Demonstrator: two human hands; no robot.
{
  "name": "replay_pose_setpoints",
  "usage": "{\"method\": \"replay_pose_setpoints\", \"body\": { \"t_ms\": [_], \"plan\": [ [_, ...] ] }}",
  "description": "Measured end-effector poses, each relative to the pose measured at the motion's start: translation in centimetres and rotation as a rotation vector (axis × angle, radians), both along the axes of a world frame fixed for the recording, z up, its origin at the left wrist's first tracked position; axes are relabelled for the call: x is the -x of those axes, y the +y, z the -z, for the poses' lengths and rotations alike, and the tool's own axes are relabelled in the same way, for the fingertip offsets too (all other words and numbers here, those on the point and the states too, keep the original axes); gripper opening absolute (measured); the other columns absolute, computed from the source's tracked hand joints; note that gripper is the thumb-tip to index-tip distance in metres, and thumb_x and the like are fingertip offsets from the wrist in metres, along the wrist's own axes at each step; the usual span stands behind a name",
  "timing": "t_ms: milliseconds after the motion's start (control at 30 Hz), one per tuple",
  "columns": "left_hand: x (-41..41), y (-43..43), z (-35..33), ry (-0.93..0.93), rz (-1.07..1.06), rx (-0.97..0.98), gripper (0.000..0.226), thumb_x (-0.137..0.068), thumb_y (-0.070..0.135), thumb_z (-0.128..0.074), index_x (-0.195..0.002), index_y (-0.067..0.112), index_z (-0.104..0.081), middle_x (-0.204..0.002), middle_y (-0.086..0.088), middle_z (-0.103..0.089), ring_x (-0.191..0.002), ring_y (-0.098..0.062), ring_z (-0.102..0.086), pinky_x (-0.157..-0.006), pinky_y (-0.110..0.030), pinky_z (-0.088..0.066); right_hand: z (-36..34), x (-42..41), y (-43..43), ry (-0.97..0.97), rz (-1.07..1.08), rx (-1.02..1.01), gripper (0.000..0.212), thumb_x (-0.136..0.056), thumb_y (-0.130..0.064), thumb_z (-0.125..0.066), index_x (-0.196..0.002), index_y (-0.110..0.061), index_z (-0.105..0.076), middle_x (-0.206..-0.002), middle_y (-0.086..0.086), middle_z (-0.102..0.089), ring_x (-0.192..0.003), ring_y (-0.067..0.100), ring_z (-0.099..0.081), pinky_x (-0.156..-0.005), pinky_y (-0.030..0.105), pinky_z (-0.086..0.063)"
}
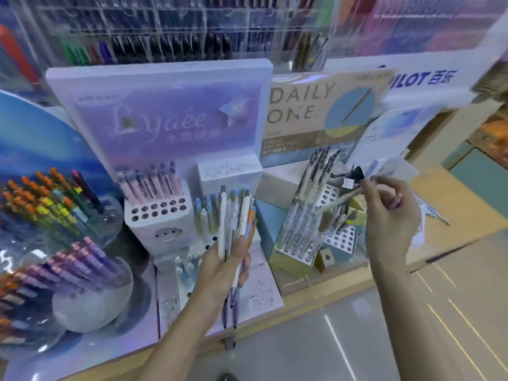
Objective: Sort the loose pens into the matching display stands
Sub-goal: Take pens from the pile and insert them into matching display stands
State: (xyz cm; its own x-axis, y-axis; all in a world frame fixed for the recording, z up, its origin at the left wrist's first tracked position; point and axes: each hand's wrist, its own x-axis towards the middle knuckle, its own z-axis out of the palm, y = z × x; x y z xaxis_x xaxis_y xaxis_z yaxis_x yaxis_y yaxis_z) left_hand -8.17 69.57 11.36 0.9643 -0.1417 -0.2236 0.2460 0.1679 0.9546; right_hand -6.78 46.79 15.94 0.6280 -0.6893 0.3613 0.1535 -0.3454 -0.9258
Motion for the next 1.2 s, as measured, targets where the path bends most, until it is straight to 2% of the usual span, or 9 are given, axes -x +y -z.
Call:
{"method": "replay_pose_setpoints", "body": {
  "t_ms": [200, 367, 500, 600, 700, 867, 967, 1033, 1200],
  "plan": [
    [-1.6, -3.2, -0.6, 0.015, -0.018, 0.024, 0.035, -0.076, 0.044, -0.058, -0.085, 0.011, -0.058, -0.055, 0.001, -0.047, -0.04, -0.012, -0.035, -0.043, -0.023, -0.031, 1.2, -3.4, -3.7, 0.105, -0.034, 0.148, 0.01, -0.089, -0.023, -0.066, -0.097, -0.016, -0.063, -0.077, -0.003, -0.062, -0.066, 0.006, -0.052, -0.064, 0.02, -0.041],
    [-2.2, -3.9, -0.3, 0.015, -0.023, -0.004, 0.035, -0.076, 0.046, -0.059, -0.083, 0.012, -0.059, -0.056, 0.001, -0.048, -0.042, -0.013, -0.036, -0.048, -0.029, -0.031, 2.7, -4.7, -4.3, 0.135, -0.088, 0.12, 0.013, -0.09, -0.023, -0.064, -0.1, -0.014, -0.063, -0.071, -0.007, -0.058, -0.057, 0.005, -0.045, -0.056, 0.024, -0.038],
    [-2.5, -3.8, -0.2, -0.012, -0.04, -0.015, 0.031, -0.075, 0.042, -0.06, -0.084, 0.012, -0.06, -0.054, 0.002, -0.049, -0.041, -0.013, -0.036, -0.043, -0.021, -0.032, 2.8, -5.6, -4.8, 0.152, -0.083, 0.13, 0.011, -0.09, -0.027, -0.065, -0.097, -0.018, -0.063, -0.071, 0.006, -0.06, -0.062, 0.012, -0.046, -0.062, 0.032, -0.04],
    [-2.6, -3.4, -0.1, -0.034, -0.033, -0.044, 0.026, -0.078, 0.037, -0.06, -0.076, 0.012, -0.057, -0.054, 0.002, -0.05, -0.042, -0.013, -0.037, -0.043, -0.019, -0.034, 3.0, -5.9, -4.7, 0.197, -0.107, 0.188, 0.019, -0.09, -0.028, -0.065, -0.103, -0.014, -0.065, -0.074, -0.012, -0.058, -0.068, 0.013, -0.051, -0.066, 0.028, -0.043],
    [-2.6, -3.0, -0.1, -0.011, -0.028, -0.033, 0.027, -0.077, 0.037, -0.061, -0.078, 0.011, -0.058, -0.056, 0.002, -0.052, -0.042, -0.013, -0.038, -0.045, -0.019, -0.035, 4.1, -5.8, -4.6, 0.277, -0.175, 0.318, 0.021, -0.091, -0.029, -0.064, -0.104, -0.013, -0.063, -0.071, -0.019, -0.056, -0.057, 0.006, -0.05, -0.054, 0.021, -0.038],
    [-2.5, -2.8, -0.3, 0.02, -0.004, -0.007, 0.03, -0.073, 0.035, -0.065, -0.079, 0.007, -0.056, -0.059, -0.002, -0.054, -0.041, -0.014, -0.038, -0.044, -0.02, -0.036, 4.0, -6.9, -4.3, 0.322, -0.163, 0.396, 0.028, -0.09, -0.031, -0.063, -0.109, -0.011, -0.062, -0.074, -0.001, -0.061, -0.064, 0.013, -0.052, -0.058, 0.027, -0.036],
    [-2.2, -2.6, -0.5, 0.047, 0.015, 0.027, 0.027, -0.075, 0.032, -0.069, -0.083, 0.008, -0.059, -0.063, -0.006, -0.054, -0.042, -0.014, -0.038, -0.042, -0.021, -0.035, 4.3, -7.1, -3.9, 0.274, -0.125, 0.48, 0.028, -0.091, -0.027, -0.064, -0.109, -0.005, -0.062, -0.077, 0.014, -0.068, -0.066, 0.027, -0.061, -0.062, 0.039, -0.051],
    [-2.0, -2.2, -0.5, 0.062, 0.031, 0.071, 0.024, -0.076, 0.027, -0.075, -0.087, 0.01, -0.063, -0.064, -0.007, -0.055, -0.042, -0.014, -0.039, -0.042, -0.021, -0.035, 4.8, -6.9, -3.8, 0.259, -0.125, 0.443, 0.027, -0.09, -0.027, -0.065, -0.107, -0.006, -0.062, -0.08, 0.015, -0.07, -0.066, 0.028, -0.063, -0.063, 0.044, -0.054],
    [-1.7, -1.7, -1.0, 0.105, 0.031, 0.158, 0.027, -0.078, 0.023, -0.073, -0.095, 0.004, -0.065, -0.066, -0.008, -0.059, -0.042, -0.013, -0.041, -0.041, -0.019, -0.037, 4.0, -6.8, -4.2, 0.346, -0.228, 0.307, 0.027, -0.09, -0.029, -0.065, -0.11, -0.012, -0.062, -0.089, 0.012, -0.069, -0.077, 0.023, -0.061, -0.071, 0.038, -0.05]
  ]
}}
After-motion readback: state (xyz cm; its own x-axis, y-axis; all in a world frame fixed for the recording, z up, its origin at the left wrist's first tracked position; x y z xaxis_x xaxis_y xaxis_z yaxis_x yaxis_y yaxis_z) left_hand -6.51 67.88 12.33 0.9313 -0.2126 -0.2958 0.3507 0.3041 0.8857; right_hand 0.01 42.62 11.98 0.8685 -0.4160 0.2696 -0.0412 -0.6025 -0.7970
